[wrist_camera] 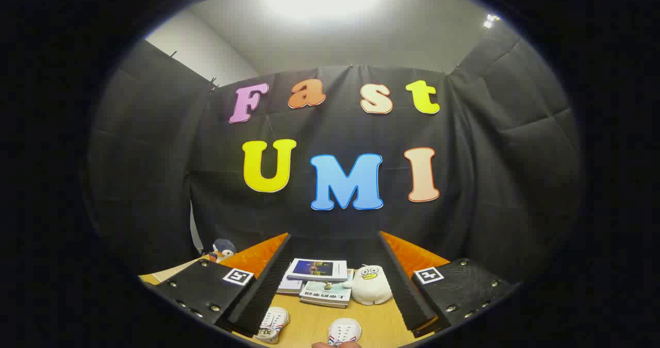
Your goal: Open the storage box then place both shoes into the box .Put the left shoe in first, then the right shoe, with the right side of both shoes facing outward in a uniform manner.
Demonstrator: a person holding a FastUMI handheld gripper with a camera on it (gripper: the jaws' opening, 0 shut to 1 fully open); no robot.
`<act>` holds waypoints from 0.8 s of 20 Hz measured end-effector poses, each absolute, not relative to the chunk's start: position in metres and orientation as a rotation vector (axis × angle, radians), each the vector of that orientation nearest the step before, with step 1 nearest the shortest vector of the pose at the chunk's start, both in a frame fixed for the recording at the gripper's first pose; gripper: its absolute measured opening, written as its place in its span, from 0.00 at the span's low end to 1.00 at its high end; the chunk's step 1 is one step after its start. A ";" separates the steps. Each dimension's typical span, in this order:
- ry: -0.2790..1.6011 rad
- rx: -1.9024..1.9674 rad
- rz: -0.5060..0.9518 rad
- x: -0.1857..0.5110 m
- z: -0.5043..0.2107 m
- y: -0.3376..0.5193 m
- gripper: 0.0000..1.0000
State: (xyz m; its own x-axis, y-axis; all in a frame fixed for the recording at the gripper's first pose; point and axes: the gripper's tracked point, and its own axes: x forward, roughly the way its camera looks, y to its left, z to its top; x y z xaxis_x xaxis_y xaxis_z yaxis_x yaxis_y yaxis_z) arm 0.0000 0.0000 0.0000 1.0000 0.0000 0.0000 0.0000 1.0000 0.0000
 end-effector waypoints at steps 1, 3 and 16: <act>0.000 -0.006 -0.001 0.002 0.001 0.002 0.98; -0.024 -0.029 0.001 0.003 0.009 0.006 0.98; -0.036 0.016 0.005 0.003 0.014 0.024 0.97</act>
